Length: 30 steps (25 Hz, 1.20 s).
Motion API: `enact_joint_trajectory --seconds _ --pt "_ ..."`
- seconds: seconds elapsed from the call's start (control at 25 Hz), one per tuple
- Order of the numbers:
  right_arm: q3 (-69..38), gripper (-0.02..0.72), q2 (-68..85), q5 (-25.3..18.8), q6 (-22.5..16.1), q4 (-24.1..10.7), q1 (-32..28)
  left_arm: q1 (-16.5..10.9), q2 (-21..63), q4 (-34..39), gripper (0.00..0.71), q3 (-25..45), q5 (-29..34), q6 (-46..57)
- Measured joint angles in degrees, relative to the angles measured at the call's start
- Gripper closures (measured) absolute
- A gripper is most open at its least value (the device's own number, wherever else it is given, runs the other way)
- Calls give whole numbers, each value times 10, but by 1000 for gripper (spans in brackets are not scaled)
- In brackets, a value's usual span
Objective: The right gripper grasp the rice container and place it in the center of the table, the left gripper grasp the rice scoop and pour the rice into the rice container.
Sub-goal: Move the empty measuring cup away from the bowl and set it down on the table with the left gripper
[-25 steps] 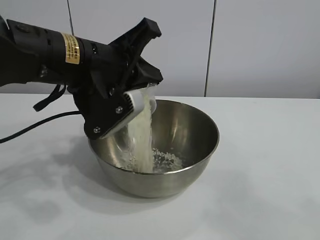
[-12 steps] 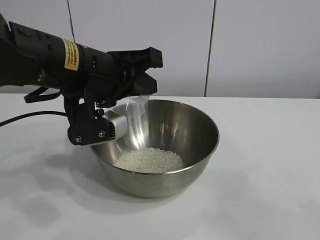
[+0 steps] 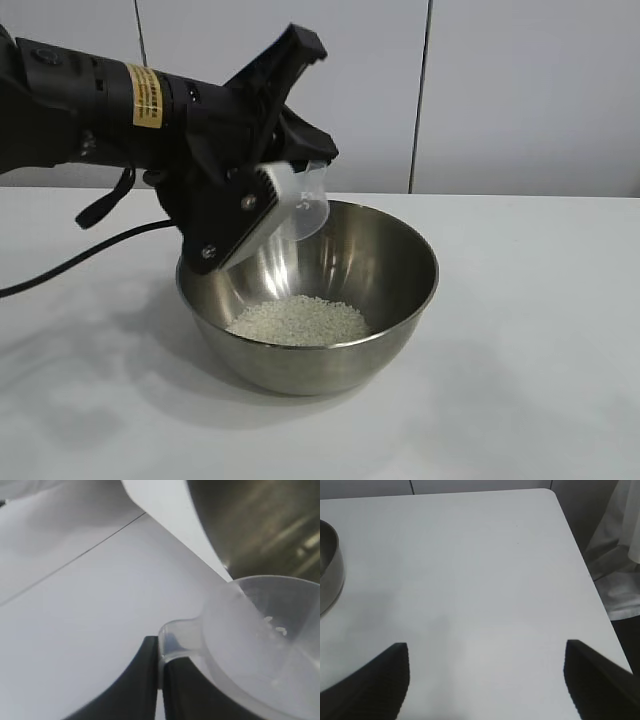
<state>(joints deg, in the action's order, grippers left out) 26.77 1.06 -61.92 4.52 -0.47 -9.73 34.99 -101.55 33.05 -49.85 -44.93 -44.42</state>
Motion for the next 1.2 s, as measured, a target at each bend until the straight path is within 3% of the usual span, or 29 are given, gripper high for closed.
enact_joint_trajectory --seconds 0.12,0.24,0.44,0.72,0.92,1.04,1.2 --pt "0 126 0 0 0 0 0 0 0 -22 702 0 -9 157" --pt "0 126 0 0 0 0 0 -6 0 -90 702 1 -30 286" --pt "0 126 0 0 0 0 0 -60 7 -185 702 47 -177 433" --pt "0 126 0 0 0 0 0 -164 30 -248 702 193 -203 464" --pt "0 126 0 -1 0 0 0 -217 29 -271 702 268 -202 444" --pt "0 126 0 -1 0 0 0 -235 6 -277 702 274 -205 440" --pt "0 126 0 -1 0 0 0 -238 -57 -277 702 273 -206 439"
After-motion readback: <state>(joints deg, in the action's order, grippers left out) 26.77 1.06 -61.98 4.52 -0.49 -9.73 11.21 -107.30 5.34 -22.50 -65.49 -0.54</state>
